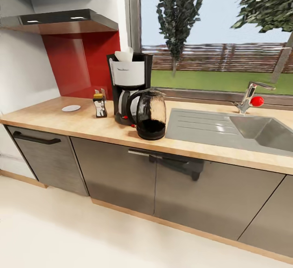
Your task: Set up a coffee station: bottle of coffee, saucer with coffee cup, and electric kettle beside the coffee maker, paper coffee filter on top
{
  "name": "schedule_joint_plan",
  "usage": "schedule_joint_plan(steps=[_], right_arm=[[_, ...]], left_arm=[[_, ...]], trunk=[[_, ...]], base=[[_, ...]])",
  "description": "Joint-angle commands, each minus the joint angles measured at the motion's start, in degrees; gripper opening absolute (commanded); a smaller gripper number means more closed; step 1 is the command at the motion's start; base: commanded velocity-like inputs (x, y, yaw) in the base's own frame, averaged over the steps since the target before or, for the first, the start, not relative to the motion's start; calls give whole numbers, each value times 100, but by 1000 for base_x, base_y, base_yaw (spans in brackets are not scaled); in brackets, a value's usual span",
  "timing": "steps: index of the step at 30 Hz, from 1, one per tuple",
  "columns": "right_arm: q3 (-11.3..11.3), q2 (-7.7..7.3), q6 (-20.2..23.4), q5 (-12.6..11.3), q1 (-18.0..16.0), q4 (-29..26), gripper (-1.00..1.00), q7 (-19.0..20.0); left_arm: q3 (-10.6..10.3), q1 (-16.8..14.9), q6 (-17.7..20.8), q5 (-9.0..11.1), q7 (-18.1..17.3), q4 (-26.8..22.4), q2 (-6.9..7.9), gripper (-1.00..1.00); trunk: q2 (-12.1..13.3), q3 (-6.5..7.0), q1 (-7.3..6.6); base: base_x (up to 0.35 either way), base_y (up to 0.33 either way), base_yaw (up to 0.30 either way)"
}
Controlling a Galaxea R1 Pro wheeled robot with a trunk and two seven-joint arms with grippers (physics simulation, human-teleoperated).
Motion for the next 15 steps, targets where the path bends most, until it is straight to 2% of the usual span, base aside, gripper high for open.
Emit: schedule_joint_plan(steps=[1, 7, 15], right_arm=[[11, -8, -19, -43, -3, 6, 100, 26], [10, -23, -25, -43, -3, -1, 100, 19], [4, -27, -28, -43, -3, -3, 100, 18]], left_arm=[[31, -4, -38, -41, -10, 8, 0, 100], [31, -4, -38, -39, -10, 7, 0, 100], [31, -4, -38, -41, -10, 0, 0, 100]], trunk=[[-2, -5, -1], [-2, -5, -1], [-2, -5, -1]], base=[[0, 0, 39], [91, 0, 138], [282, 67, 254]])
